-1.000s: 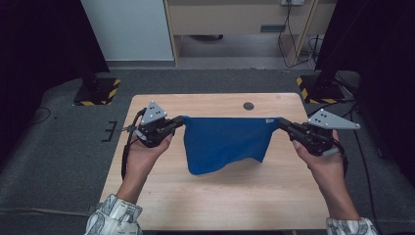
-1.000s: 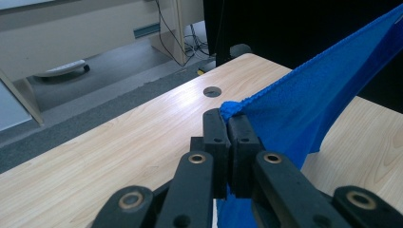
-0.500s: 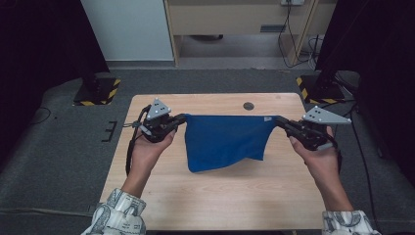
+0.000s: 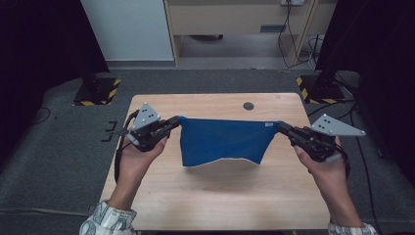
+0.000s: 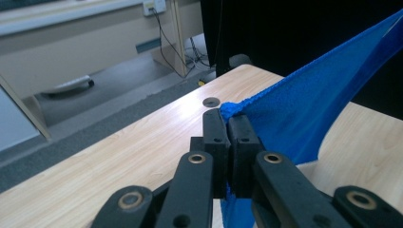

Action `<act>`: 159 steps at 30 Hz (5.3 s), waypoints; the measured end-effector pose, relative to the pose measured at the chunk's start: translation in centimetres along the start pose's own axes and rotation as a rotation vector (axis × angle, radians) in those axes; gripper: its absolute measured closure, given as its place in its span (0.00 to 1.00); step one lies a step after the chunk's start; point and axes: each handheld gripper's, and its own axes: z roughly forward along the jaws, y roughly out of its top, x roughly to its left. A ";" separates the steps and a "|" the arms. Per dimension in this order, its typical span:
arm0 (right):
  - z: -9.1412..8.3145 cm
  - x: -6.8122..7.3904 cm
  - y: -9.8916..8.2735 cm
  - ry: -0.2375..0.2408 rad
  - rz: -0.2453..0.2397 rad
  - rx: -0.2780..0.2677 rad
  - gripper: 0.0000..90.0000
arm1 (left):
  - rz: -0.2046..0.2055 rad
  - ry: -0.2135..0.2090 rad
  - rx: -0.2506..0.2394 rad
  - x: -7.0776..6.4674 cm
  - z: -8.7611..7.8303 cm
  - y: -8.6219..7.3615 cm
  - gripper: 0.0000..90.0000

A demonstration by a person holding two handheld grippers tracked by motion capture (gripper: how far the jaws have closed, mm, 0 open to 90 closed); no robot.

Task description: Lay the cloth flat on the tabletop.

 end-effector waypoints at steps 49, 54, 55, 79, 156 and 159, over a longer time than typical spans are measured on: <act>16.3 -8.8 -9.5 -0.089 0.105 0.342 0.98 | -0.115 0.091 0.327 7.5 16.7 -8.5 0.96; 17.9 -9.3 -9.9 -0.106 0.121 0.356 0.98 | -0.120 0.096 0.348 8.4 17.7 -8.9 0.96; 18.2 -9.4 -9.9 -0.105 0.132 0.354 0.99 | -0.123 0.098 0.349 8.5 17.8 -8.9 0.96; 20.7 -10.3 -10.7 -0.144 0.145 0.409 0.97 | -0.205 0.117 0.349 11.3 19.9 -10.1 0.89; 20.2 -2.7 -10.1 -0.047 0.134 0.411 0.26 | -0.223 0.130 0.309 8.4 12.0 -16.8 0.13; 20.5 -1.7 -10.1 -0.023 0.124 0.408 0.26 | -0.234 0.132 0.311 8.7 11.9 -17.0 0.13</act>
